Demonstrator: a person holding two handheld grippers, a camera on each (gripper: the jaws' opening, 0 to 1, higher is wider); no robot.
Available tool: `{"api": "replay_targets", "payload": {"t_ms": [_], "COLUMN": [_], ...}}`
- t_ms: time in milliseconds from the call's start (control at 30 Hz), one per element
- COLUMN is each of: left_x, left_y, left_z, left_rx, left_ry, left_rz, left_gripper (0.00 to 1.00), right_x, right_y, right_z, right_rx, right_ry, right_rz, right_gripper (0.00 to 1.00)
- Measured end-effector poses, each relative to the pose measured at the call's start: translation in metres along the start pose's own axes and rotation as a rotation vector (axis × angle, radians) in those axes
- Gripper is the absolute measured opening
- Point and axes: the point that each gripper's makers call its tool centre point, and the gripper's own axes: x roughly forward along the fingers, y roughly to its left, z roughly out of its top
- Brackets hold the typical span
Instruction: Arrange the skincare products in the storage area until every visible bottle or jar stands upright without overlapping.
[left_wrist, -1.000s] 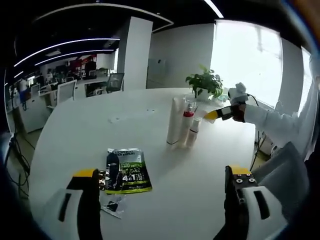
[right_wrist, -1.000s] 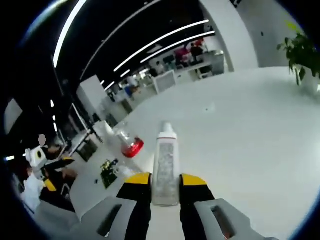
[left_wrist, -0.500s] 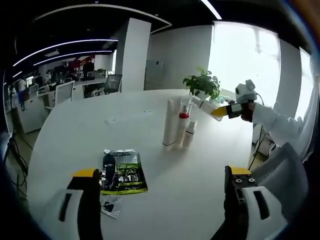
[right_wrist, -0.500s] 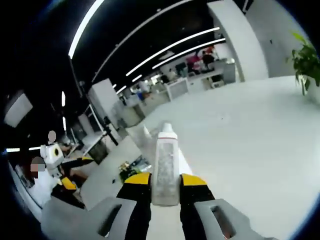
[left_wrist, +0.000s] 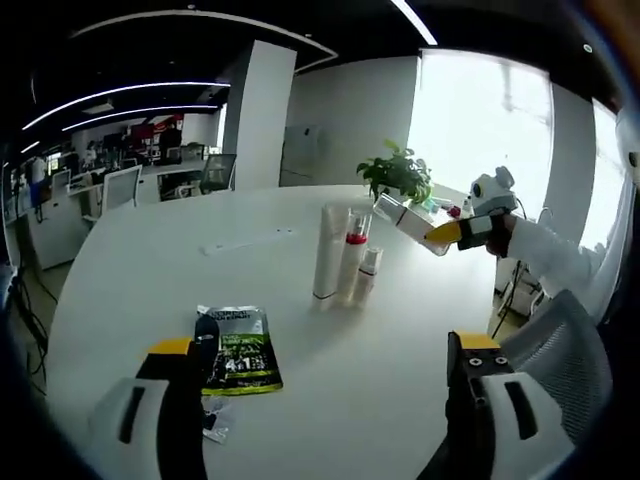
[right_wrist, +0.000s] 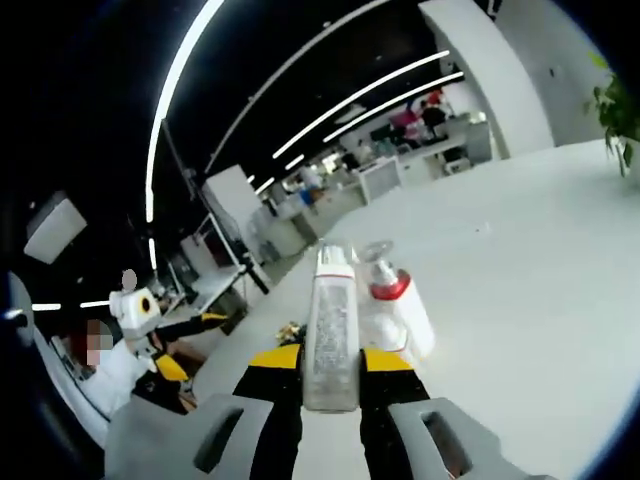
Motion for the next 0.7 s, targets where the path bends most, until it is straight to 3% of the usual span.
{"api": "replay_targets", "payload": {"t_ms": [233, 433, 700], "left_x": [0.001, 0.004, 0.011], "left_y": [-0.006, -0.024, -0.057], "left_z": [0.007, 0.016, 0.043], "left_rx": [-0.042, -0.086, -0.264], "left_ry": [-0.038, -0.081, -0.208], "left_rz": [-0.046, -0.104, -0.260], "left_gripper": [0.95, 0.91, 0.87], "right_x": [0.000, -0.002, -0.004], "right_y": [0.012, 0.025, 0.046], "right_z": [-0.005, -0.011, -0.016], "right_rx": [0.026, 0.036, 0.062], "right_ry": [0.001, 0.008, -0.001], "right_rz": [0.051, 0.098, 0.163], "right_gripper": [0.12, 0.12, 0.12]}}
